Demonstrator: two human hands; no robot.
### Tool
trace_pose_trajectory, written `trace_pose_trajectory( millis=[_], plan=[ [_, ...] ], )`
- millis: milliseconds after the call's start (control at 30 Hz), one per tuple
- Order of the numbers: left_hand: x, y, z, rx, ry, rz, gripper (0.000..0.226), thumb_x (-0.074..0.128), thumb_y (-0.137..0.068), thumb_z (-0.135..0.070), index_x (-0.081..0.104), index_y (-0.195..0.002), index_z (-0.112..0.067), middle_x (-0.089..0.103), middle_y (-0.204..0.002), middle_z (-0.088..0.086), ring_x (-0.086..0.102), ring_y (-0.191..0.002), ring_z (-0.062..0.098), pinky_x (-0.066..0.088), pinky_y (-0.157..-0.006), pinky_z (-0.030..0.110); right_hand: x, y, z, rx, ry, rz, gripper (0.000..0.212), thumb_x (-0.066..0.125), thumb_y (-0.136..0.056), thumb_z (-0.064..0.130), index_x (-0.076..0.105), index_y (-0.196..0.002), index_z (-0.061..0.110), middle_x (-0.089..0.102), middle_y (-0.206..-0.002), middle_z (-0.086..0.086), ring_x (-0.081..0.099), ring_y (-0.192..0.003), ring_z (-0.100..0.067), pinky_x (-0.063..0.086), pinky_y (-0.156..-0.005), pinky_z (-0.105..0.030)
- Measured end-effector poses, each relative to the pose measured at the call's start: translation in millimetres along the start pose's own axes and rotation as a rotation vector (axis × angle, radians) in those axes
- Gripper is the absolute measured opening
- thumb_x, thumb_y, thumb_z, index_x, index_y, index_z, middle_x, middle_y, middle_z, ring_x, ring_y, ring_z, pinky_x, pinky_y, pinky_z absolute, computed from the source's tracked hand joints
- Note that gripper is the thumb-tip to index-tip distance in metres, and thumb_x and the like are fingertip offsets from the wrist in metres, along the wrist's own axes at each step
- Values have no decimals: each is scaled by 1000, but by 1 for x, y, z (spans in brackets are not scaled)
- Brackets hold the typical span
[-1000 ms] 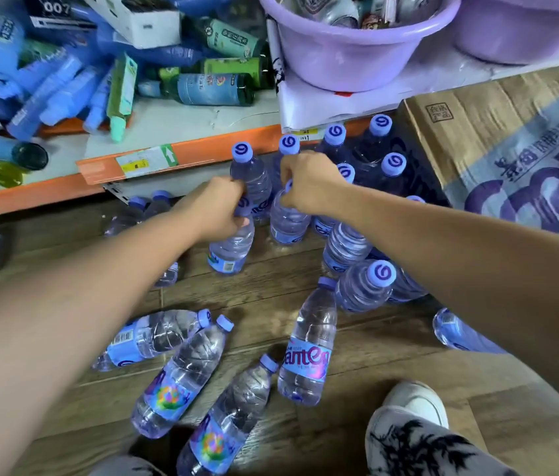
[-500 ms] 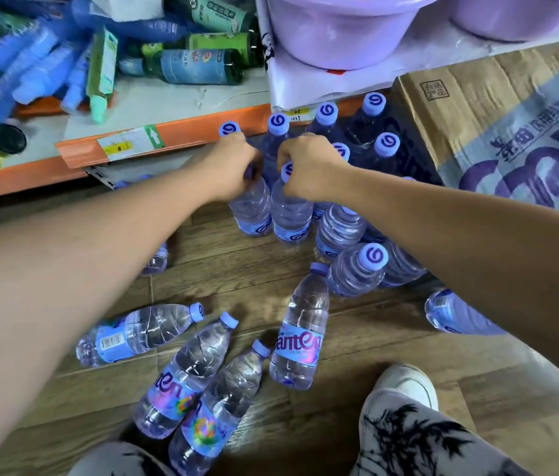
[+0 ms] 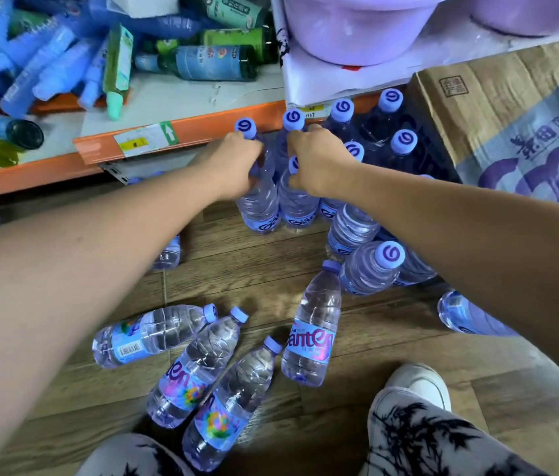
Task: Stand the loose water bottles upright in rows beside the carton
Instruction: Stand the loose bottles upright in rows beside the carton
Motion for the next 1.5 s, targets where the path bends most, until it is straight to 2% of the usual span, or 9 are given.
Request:
trace_pose_trajectory(
  millis=[167,333,667,833,933,1033,1200,1300,1500],
  plan=[
    [6,3,0,-6,-20,-7,25,61,-82,-22,58,-104,-12,51,-112,18,59,-99,37,48,-76,39,-1,-3,2,15,36,-21,46,64,-85,18,48,-125,3,47,-130,-19,54,-112,-34,39,-77,-31],
    [8,8,-3,6,83,23,31,61,-84,-17,58,-112,-6,48,-115,20,56,-102,37,48,-86,44,0,-2,3,4,49,-19,47,64,-86,19,47,-127,4,45,-131,-19,53,-111,-35,41,-77,-33],
    [10,10,3,48,186,-48,27,60,-81,-5,62,-108,-2,50,-113,18,56,-102,34,47,-87,42,1,1,4,15,40,-19,51,64,-86,21,44,-132,6,45,-132,-18,53,-113,-33,43,-80,-32],
    [11,15,6,-15,334,-79,55,68,-82,-22,48,-132,-12,48,-134,14,50,-122,32,43,-101,37,2,4,4,15,38,-7,52,63,-87,20,43,-133,6,43,-134,-19,54,-112,-36,44,-82,-35],
    [26,41,16,-218,417,-143,65,53,-89,-47,32,-139,-10,43,-139,18,51,-121,35,43,-97,42,4,9,3,58,-35,3,60,67,-86,24,36,-133,2,41,-135,-20,54,-113,-39,46,-84,-40],
    [70,76,27,-347,267,69,63,35,-92,-57,35,-131,-8,52,-127,19,59,-107,36,49,-87,46,7,19,-2,147,-97,-75,58,64,-89,29,34,-128,-1,49,-129,-21,56,-114,-39,44,-78,-39],
    [136,103,13,-195,227,638,39,50,-95,-37,56,-119,-8,60,-122,10,51,-95,19,37,-72,25,17,35,9,40,151,-77,23,46,-96,28,51,-103,6,61,-101,-18,59,-91,-37,35,-64,-33],
    [155,104,-2,-161,282,698,40,58,-91,-31,56,-121,-5,60,-124,11,55,-101,24,33,-73,22,42,46,19,-72,250,48,15,46,-95,21,54,-89,11,54,-85,-10,59,-86,-33,35,-63,-30],
    [178,100,4,-119,254,855,49,74,-78,-30,61,-119,-5,63,-120,12,57,-93,23,43,-80,28,99,53,14,-92,354,446,27,55,-89,17,60,-114,8,62,-108,-7,62,-105,-32,42,-67,-30]
  ],
)
Point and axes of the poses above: each hand's wrist, its own y-axis away from the middle knuckle, its own x-axis out of the palm, z = x × y, the point moved 3 cm from there along -y, towards the middle knuckle
